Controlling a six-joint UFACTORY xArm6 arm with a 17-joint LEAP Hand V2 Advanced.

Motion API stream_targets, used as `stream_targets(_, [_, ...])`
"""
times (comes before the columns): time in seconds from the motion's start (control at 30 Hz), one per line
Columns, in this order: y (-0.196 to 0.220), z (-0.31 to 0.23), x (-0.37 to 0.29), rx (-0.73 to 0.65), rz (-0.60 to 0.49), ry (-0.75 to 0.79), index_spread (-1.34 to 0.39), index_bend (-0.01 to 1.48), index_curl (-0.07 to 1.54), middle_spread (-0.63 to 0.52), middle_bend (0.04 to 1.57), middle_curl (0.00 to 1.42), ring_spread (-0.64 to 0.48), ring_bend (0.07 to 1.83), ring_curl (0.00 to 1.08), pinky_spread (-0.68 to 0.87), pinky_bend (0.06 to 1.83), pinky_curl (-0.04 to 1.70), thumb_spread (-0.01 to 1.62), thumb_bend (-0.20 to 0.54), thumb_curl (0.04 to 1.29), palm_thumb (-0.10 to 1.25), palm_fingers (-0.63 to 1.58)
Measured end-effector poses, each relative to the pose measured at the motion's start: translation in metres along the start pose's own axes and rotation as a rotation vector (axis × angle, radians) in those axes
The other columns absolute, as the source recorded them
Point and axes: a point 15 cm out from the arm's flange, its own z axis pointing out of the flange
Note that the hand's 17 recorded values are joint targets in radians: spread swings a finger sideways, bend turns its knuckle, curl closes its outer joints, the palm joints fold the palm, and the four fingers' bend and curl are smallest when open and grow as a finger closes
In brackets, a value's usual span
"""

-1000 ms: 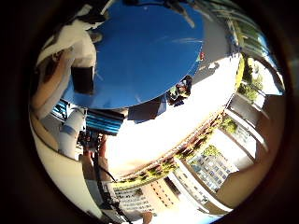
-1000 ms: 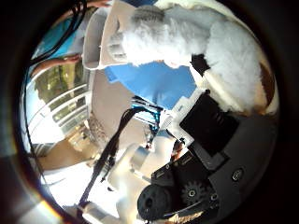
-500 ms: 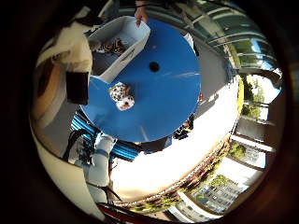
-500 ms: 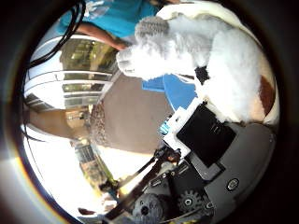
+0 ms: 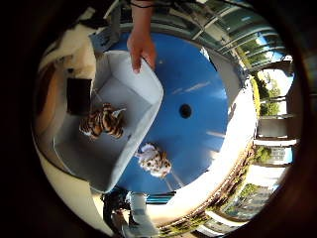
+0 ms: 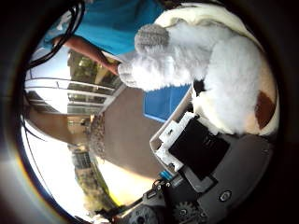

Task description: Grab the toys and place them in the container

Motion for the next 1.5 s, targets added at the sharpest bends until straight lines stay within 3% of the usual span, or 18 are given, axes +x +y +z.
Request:
stream_targets(0.17, [0.0,0.035,-0.007,-0.057,-0.037,-0.01,-0.77,1.06,0.04,-0.21,0.89,1.01,0.04,1.21,0.7,0.22,1.32,0.83,1.09,-0.027,0.81,0.78,0.58])
stream_targets(0.2, [0.001,0.041,-0.01,-0.072,-0.05,-0.011,-0.7,1.05,0.04,-0.21,0.8,0.98,0.05,1.18,0.69,0.23,1.29,0.82,1.09,-0.029,0.8,0.77,0.43])
stream_targets(0.27, [0.004,0.056,-0.017,-0.104,-0.093,-0.016,-0.55,0.99,0.07,-0.15,0.54,0.86,0.1,1.0,0.66,0.27,1.16,0.8,1.09,-0.039,0.77,0.75,-0.12])
stream_targets(0.33, [0.007,0.06,-0.021,-0.118,-0.146,-0.021,-0.51,0.94,0.07,-0.12,0.44,0.79,0.12,0.85,0.59,0.28,1.08,0.76,1.09,-0.04,0.75,0.74,-0.27])
stream_targets(0.37, [0.009,0.062,-0.025,-0.124,-0.176,-0.024,-0.48,0.85,0.07,-0.08,0.34,0.7,0.16,0.69,0.49,0.32,0.97,0.67,1.09,-0.038,0.72,0.73,-0.29])
stream_targets(0.5, [0.013,0.06,-0.04,-0.13,-0.269,-0.052,-0.46,0.64,0.05,-0.03,0.18,0.58,0.21,0.54,0.38,0.36,0.82,0.55,1.09,-0.039,0.66,0.71,-0.24])
stream_targets(0.7, [0.026,0.013,-0.031,-0.104,-0.271,-0.078,-0.45,0.42,0.08,0.02,0.12,0.45,0.25,0.43,0.33,0.41,0.71,0.47,1.08,-0.035,0.58,0.7,-0.13])
stream_targets(1.03, [0.132,-0.11,0.061,-0.17,-0.178,-0.015,-0.35,0.23,0.15,0.04,0.16,0.35,0.24,0.39,0.32,0.43,0.61,0.38,1.1,-0.034,0.49,0.66,0.0])
stream_targets(1.23, [0.199,-0.089,0.114,-0.253,-0.063,-0.022,-0.25,0.18,0.19,0.05,0.18,0.34,0.24,0.4,0.32,0.41,0.58,0.35,1.11,-0.034,0.46,0.64,0.09])
stream_targets(1.5, [0.237,-0.029,0.185,-0.269,0.057,0.007,-0.19,0.17,0.21,0.03,0.18,0.34,0.24,0.4,0.32,0.4,0.58,0.33,1.11,-0.03,0.44,0.63,0.11])
